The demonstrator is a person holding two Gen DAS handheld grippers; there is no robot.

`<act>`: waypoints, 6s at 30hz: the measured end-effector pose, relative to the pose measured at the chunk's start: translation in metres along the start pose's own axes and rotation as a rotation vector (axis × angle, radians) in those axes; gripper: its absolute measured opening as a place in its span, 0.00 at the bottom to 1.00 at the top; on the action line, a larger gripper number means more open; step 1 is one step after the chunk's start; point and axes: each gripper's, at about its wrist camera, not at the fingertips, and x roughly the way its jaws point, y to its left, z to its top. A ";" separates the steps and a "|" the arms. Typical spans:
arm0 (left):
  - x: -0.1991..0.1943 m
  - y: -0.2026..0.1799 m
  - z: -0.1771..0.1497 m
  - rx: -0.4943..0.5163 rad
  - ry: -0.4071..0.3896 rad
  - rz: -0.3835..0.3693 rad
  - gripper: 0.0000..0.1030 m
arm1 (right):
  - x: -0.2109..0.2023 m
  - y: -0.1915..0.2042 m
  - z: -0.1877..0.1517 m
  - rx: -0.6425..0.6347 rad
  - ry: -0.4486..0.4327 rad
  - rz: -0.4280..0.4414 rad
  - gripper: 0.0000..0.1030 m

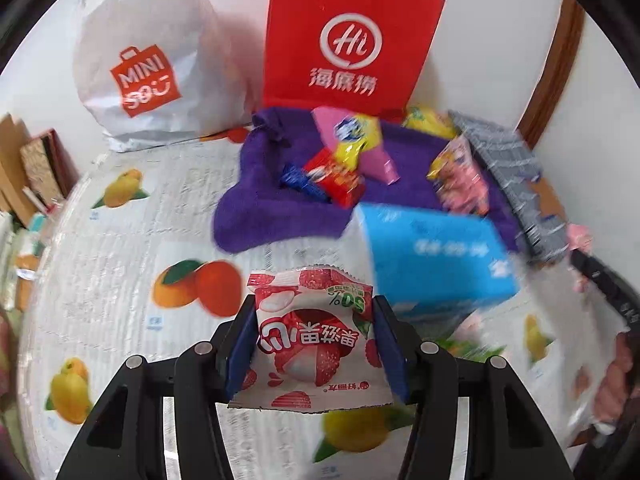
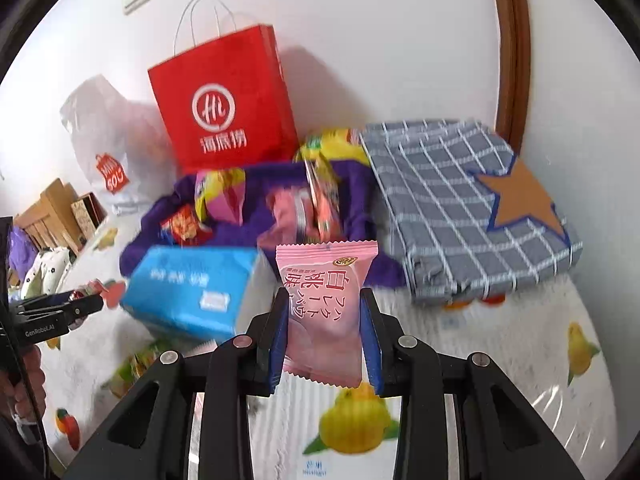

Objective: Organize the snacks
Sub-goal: 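Carry both pink packets onto the purple towel and open both grippers, then move both open grippers back toward the remaining snacks on the bed, then grasp the small pink-white packet with right while left grasps the green snack bag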

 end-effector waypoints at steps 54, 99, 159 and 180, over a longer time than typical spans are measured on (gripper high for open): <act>0.113 0.011 0.152 -0.081 0.047 -0.083 0.51 | 0.207 0.054 0.129 -0.084 0.261 0.126 0.33; 0.044 -0.032 0.146 0.084 -0.022 -0.093 0.72 | 0.097 0.062 0.115 -0.084 0.120 0.049 0.54; -0.002 -0.020 -0.023 0.042 0.033 -0.203 0.72 | 0.047 0.063 -0.078 -0.197 0.236 0.069 0.35; 0.053 -0.064 -0.050 0.149 0.112 -0.080 0.78 | 0.045 0.016 -0.087 -0.102 0.215 0.031 0.35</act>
